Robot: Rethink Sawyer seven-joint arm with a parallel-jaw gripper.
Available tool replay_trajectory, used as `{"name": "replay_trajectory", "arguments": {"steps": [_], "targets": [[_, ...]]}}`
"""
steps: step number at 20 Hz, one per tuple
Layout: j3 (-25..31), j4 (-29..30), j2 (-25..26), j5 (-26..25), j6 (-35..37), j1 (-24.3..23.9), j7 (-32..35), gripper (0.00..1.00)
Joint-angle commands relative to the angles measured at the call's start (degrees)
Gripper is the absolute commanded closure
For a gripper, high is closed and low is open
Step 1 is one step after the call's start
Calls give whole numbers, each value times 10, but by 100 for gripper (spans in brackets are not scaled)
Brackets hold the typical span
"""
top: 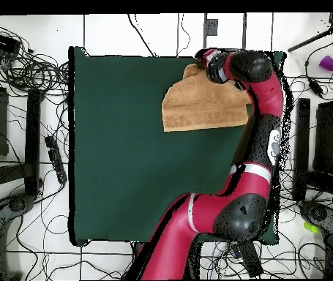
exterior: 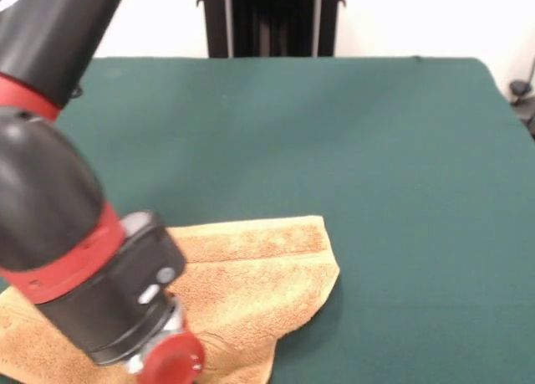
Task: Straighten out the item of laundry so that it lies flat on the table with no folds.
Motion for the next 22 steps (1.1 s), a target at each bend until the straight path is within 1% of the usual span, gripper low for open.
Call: {"name": "replay_trajectory", "arguments": {"steps": [1, 4, 7, 8, 10, 11, 13, 15, 16, 17, 18, 19, 21, 22], "targets": [[-396, 8, 73, 213, 69, -60, 8, 100], [-465, 4, 74, 283, 52, -79, 10, 100], [-512, 0, 76, 337, 36, -92, 1, 100], [-520, -1, 78, 349, 22, -93, -4, 100], [-518, 0, 78, 346, -39, -89, -8, 100], [-509, 3, 78, 336, -69, -83, -3, 100], [-512, 7, 76, 336, -99, -77, 14, 100], [-487, 5, 85, 338, -157, -69, 11, 100], [-466, 1, 94, 343, -196, -65, -2, 100], [-430, -2, 105, 338, -247, -54, -13, 100], [-405, -13, 117, 343, -286, -51, -43, 100], [-382, -19, 126, 338, -315, -44, -58, 100], [-361, -34, 142, 341, -361, -40, -71, 100], [-368, -39, 146, 344, -380, -42, -67, 100]]}}
